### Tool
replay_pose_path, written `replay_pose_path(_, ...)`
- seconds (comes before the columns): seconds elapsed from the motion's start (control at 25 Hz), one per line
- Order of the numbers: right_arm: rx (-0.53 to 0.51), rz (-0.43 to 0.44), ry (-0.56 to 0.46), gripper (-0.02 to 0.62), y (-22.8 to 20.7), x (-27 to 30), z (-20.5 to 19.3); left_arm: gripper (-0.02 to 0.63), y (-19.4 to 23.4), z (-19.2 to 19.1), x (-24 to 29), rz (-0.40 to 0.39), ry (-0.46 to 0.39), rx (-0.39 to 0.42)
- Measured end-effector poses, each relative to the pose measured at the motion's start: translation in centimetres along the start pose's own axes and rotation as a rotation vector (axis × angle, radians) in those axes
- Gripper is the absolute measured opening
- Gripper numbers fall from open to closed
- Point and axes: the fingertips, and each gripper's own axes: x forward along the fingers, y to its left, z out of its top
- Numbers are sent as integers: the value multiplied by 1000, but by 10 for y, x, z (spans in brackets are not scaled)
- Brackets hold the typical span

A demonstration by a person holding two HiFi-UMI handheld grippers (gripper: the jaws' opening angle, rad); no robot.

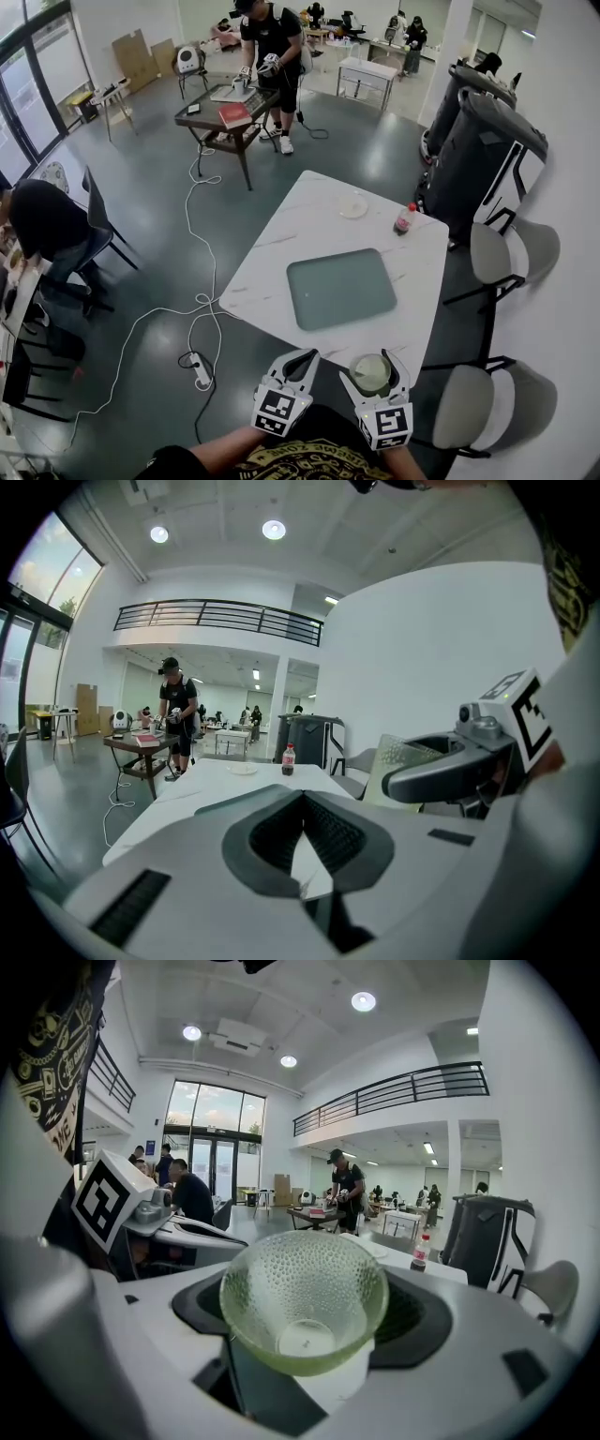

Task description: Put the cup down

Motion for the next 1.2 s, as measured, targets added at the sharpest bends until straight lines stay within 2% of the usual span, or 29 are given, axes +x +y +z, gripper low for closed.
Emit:
replay_pose_path(0.48, -18, -54, -12, 397, 12, 25, 21, 8, 39, 11, -8, -26, -34, 19)
replay_pose_path(0.84, -12, -46, 8, 397, 14, 36, 16, 8, 48, 4, -4, -21, -16, 3)
replay_pose_path(1.2, -8, 6, 25, 397, -3, 70, 13, 8, 67, 12, 21, 19, -1, -2)
